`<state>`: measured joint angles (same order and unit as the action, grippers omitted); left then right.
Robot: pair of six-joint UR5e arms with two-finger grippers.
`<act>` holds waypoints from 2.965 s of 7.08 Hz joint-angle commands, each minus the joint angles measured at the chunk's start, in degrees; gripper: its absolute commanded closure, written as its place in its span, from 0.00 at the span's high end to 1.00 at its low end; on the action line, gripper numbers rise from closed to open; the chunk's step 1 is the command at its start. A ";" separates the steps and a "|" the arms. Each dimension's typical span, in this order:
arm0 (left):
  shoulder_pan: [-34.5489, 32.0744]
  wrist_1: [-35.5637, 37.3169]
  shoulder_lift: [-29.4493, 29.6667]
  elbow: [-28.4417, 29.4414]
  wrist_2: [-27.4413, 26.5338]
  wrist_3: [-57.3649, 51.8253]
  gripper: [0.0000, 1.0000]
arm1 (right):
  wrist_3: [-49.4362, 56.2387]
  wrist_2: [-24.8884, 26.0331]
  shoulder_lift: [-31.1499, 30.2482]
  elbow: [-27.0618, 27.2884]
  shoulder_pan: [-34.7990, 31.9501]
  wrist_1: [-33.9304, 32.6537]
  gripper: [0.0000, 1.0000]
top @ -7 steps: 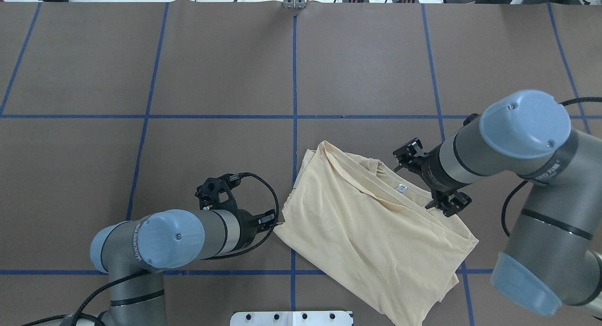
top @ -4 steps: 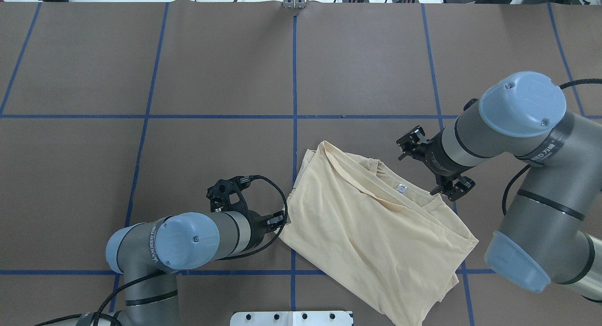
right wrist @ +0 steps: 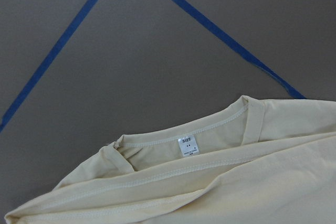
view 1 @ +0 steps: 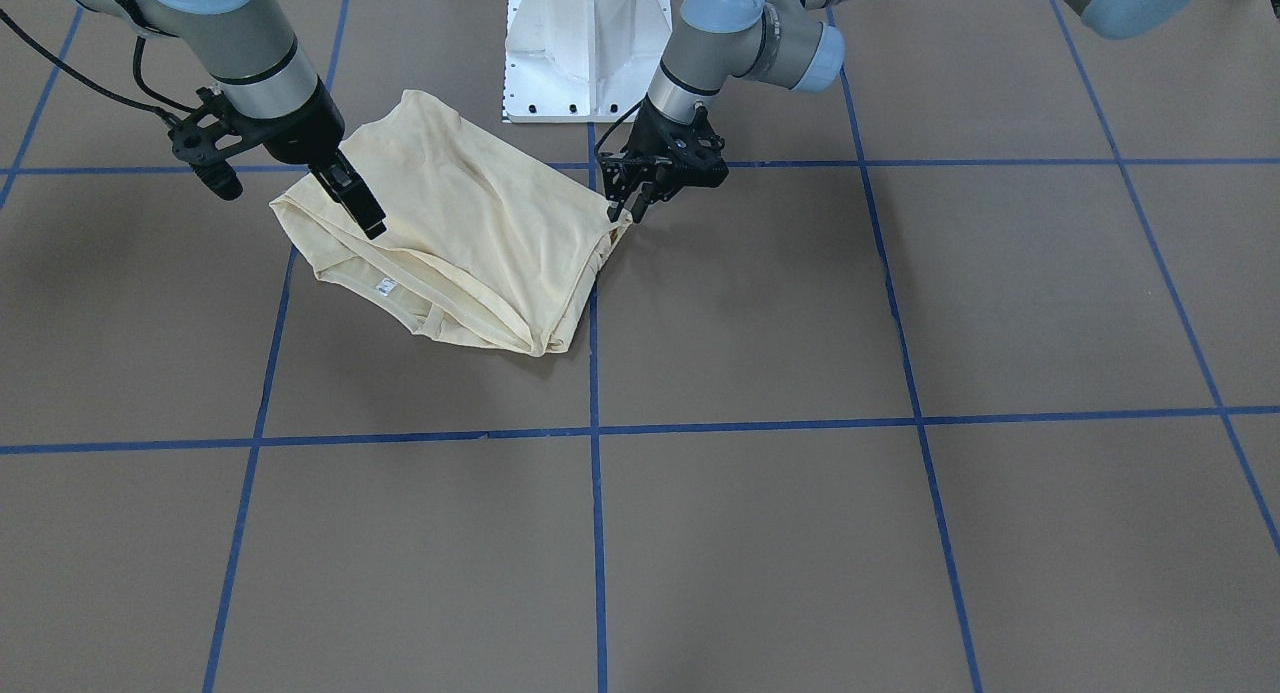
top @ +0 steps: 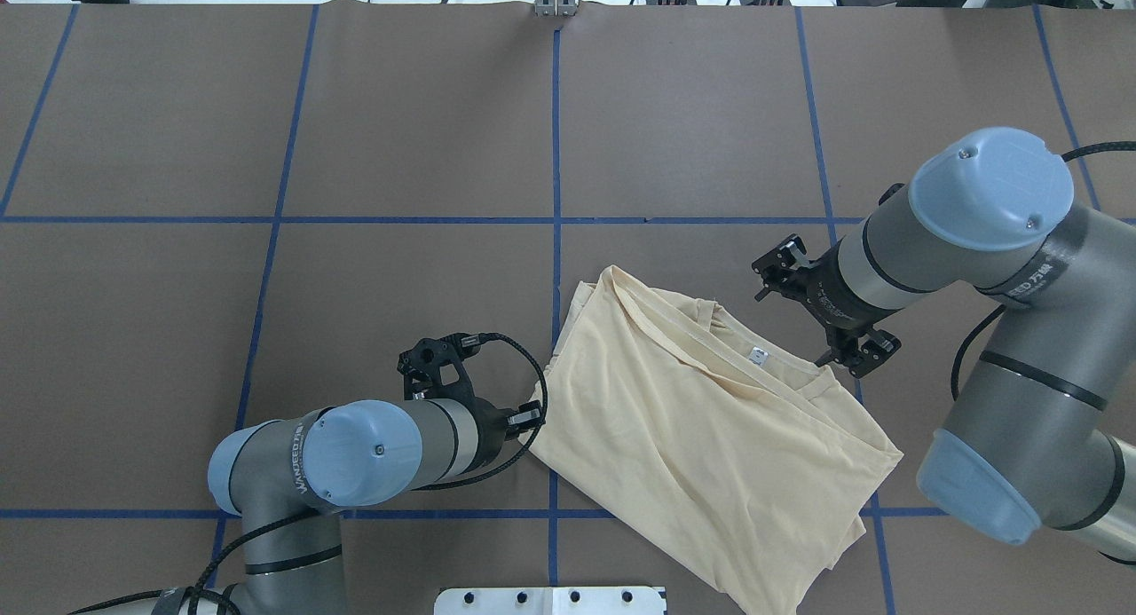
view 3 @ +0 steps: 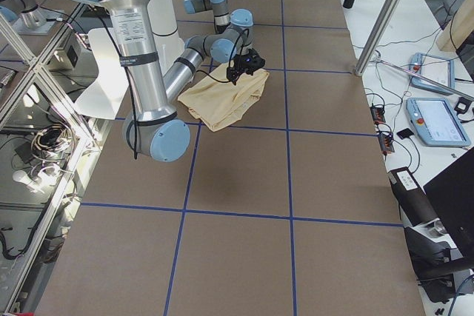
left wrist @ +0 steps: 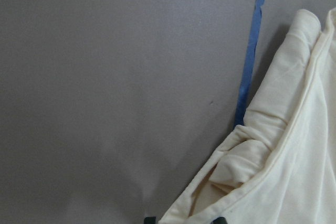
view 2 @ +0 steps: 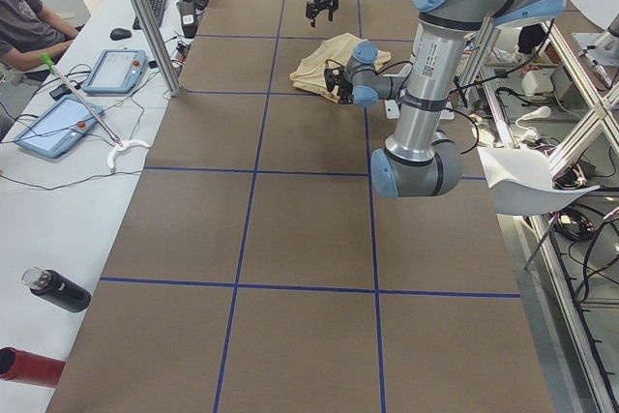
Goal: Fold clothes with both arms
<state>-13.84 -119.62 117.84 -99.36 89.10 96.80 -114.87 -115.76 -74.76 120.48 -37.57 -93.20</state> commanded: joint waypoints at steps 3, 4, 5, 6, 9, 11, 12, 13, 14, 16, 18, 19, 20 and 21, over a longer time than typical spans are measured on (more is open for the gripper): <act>-5.29 0.00 0.02 -0.40 0.11 -6.16 0.00 | 0.00 -0.08 -0.03 0.19 -0.48 -0.05 1.00; -8.80 -0.35 0.11 0.74 0.11 -8.97 0.00 | 0.00 -0.08 0.05 0.28 -0.66 -0.05 1.00; -12.83 -1.31 1.24 3.71 0.11 -11.87 0.00 | 0.00 -0.08 0.14 0.46 -0.92 -0.05 1.00; -16.61 -6.97 4.39 11.74 0.11 -14.33 0.00 | 0.00 0.00 0.14 0.46 -0.93 -0.05 1.00; -25.24 -19.07 16.53 34.12 1.16 -21.97 0.34 | -0.70 0.79 6.70 -3.82 0.03 0.04 1.00; -26.67 -18.11 15.42 30.58 5.37 -23.32 0.72 | -0.96 2.71 10.15 -5.96 2.66 0.30 1.00; -26.76 -16.02 9.92 21.75 10.25 -23.15 0.72 | -3.40 5.95 10.25 -5.87 6.42 0.39 1.00; -26.85 -12.95 4.65 13.49 11.35 -23.32 0.71 | -9.00 12.25 10.69 -5.61 10.89 0.48 1.00; -26.85 -12.49 3.64 11.84 11.36 -23.15 0.71 | -14.27 18.83 11.04 -5.78 16.51 0.39 1.00; -26.85 -12.48 3.63 11.82 11.18 -22.80 0.71 | -15.91 21.71 10.69 -6.04 21.29 0.56 1.00; -26.85 -12.48 3.54 11.82 11.01 -22.80 0.71 | -22.88 24.43 10.25 -7.96 24.03 0.74 1.00; -26.85 -12.57 3.63 11.82 11.01 -22.71 0.71 | -24.33 24.44 10.16 -9.02 24.12 0.74 0.99; -26.76 -12.48 3.63 11.91 11.01 -22.19 0.71 | -24.34 24.44 10.34 -10.43 24.21 0.74 0.94; -26.76 -12.57 3.63 11.91 11.01 -22.01 0.71 | -24.26 24.44 10.16 -11.75 24.39 0.74 0.92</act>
<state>-40.65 -132.14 121.45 -87.49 100.11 74.49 -138.79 -91.39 -64.51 110.31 -13.42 -92.47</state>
